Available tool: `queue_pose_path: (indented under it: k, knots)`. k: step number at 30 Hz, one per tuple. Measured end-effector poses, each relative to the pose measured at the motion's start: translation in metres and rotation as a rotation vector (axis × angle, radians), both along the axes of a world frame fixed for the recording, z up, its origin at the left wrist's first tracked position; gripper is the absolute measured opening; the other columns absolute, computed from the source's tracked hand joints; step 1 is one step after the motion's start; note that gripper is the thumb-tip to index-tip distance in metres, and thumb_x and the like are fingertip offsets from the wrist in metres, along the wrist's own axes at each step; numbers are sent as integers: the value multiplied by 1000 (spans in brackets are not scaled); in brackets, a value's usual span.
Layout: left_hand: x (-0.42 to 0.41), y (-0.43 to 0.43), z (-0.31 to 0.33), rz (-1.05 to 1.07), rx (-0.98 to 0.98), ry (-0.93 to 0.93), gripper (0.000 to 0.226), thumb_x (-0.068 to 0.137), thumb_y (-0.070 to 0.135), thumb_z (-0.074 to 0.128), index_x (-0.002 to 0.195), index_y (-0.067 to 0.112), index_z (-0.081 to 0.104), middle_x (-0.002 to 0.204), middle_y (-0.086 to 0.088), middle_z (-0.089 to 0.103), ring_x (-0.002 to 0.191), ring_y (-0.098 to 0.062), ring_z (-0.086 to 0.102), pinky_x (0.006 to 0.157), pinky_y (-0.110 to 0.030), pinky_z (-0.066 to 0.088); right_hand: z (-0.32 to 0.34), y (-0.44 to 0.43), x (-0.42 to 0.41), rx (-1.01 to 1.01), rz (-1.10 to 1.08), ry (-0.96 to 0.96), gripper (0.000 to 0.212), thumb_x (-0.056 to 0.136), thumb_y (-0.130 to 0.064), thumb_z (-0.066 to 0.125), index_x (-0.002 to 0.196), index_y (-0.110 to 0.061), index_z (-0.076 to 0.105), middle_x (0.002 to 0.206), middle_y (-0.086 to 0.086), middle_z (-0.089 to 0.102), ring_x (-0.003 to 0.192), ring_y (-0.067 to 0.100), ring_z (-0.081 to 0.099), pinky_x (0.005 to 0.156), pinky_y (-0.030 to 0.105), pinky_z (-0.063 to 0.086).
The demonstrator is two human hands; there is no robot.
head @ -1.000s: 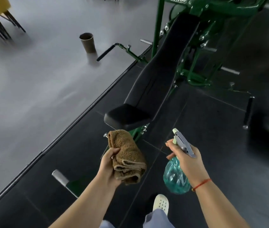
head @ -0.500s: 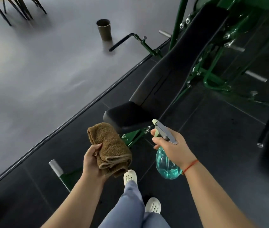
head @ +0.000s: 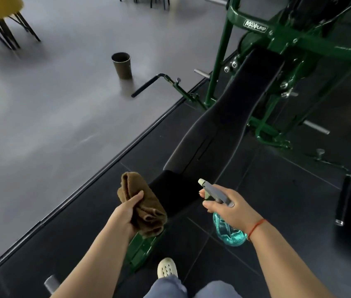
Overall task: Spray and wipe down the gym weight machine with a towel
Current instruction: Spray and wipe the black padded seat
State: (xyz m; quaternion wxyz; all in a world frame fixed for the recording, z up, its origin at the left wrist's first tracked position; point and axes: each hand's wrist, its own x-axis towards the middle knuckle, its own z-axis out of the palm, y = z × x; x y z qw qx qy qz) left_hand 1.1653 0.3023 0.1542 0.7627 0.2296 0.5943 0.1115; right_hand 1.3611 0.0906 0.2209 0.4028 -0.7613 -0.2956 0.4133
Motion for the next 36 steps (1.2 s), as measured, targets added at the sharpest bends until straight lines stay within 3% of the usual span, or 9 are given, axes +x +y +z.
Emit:
queue_pose_path:
  k: [6,11,13,15,18,29,33,36]
  knots:
    - [-14,15,-25,93,41,198,66,78,28,87,129,3,53,109,-18,68,96,-40,68,97,-56,53,-20,33,13,-115,127,-60,27,92,-22,68,114,-38,66,82,-21,58,91,12,63,94,33,52]
    - [-25,9,-43,205,29,261,45,86,20,80,119,7,53,105,-17,68,98,-39,68,98,-55,53,-46,64,21,-160,276,-89,23,92,-17,65,108,-33,62,85,-27,58,83,5,57,83,25,47]
    - [-24,5,-51,228,44,296,48,83,19,83,121,6,57,106,-17,71,96,-38,70,97,-56,54,-54,75,25,-198,373,-77,19,90,-22,64,106,-33,61,91,-26,62,89,8,61,87,31,52]
    - [-18,1,-56,222,70,344,41,84,19,82,116,8,59,101,-16,71,92,-36,70,96,-52,54,-60,84,32,-227,442,-65,21,85,-27,62,105,-31,61,98,-12,66,94,16,64,91,42,56]
    - [3,-9,-64,223,97,426,37,85,21,80,114,12,59,104,-15,70,95,-37,69,98,-53,54,-74,97,57,-260,542,-45,17,84,-24,62,100,-29,60,92,-3,65,89,22,65,89,47,56]
    - [88,-37,-84,308,99,811,43,96,25,65,132,8,49,117,-13,61,102,-32,59,91,-45,50,-125,167,184,-217,952,-139,11,92,-30,67,93,-34,57,85,-10,61,81,12,61,81,39,56]
    - [98,-44,-95,340,117,891,39,97,25,65,129,9,49,114,-10,59,95,-26,56,82,-40,45,-138,195,199,-160,1077,-156,14,94,-45,64,91,-34,56,82,-9,59,76,12,59,74,34,54]
    - [106,-45,-103,315,140,969,30,95,31,65,116,19,47,117,-11,60,99,-31,61,88,-46,53,-153,208,197,-144,1132,-126,17,95,-50,62,89,-34,56,82,-6,60,74,15,59,72,34,55]
